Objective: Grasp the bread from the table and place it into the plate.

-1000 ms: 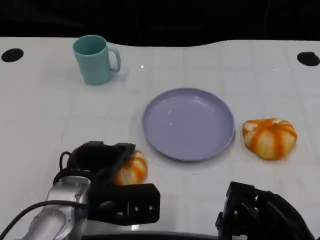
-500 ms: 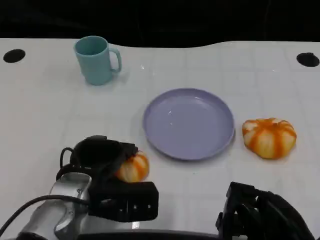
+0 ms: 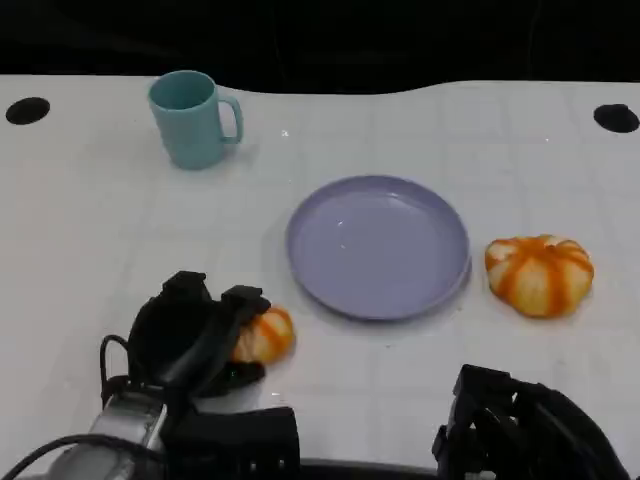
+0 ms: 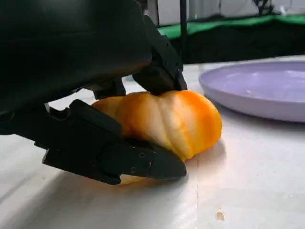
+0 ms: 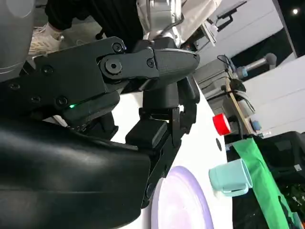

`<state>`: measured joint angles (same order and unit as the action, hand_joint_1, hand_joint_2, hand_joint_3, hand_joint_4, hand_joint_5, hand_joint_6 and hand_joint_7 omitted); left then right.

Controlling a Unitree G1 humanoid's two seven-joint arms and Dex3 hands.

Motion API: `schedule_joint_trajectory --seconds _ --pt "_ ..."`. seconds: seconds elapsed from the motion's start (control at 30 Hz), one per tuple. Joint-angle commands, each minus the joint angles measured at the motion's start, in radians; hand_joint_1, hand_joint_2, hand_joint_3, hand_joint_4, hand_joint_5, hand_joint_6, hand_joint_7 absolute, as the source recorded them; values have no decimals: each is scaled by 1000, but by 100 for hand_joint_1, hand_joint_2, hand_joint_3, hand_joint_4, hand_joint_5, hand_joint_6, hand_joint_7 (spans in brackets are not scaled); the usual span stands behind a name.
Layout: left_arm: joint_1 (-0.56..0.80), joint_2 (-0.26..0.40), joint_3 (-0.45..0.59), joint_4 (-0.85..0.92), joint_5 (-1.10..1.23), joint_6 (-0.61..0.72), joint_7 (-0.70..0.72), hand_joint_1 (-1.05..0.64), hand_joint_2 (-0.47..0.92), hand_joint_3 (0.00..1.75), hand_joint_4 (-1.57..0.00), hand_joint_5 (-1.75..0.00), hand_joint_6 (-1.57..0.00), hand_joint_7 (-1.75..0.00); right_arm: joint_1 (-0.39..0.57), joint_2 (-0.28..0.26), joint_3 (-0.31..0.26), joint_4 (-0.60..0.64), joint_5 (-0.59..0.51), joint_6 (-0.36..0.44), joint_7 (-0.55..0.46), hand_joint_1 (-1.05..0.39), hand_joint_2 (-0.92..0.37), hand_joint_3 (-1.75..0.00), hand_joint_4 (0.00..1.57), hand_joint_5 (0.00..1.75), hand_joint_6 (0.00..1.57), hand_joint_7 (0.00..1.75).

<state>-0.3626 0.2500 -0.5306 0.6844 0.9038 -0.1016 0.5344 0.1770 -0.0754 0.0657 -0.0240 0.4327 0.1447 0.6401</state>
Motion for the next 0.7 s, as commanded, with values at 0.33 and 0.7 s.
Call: schedule_joint_trajectory --seconds 0.33,0.7 --pt "24 90 52 -166 -14 -22 38 -28 78 57 -75 -175 -50 -173 5 -5 -8 -5 4 -8 -1 -68 -92 -27 85 159 76 135" --pt "15 83 119 -346 -54 -9 -61 -26 67 62 -80 -175 -55 -174 2 -7 -4 6 -9 -16 -2 -70 -92 -27 86 158 78 135"
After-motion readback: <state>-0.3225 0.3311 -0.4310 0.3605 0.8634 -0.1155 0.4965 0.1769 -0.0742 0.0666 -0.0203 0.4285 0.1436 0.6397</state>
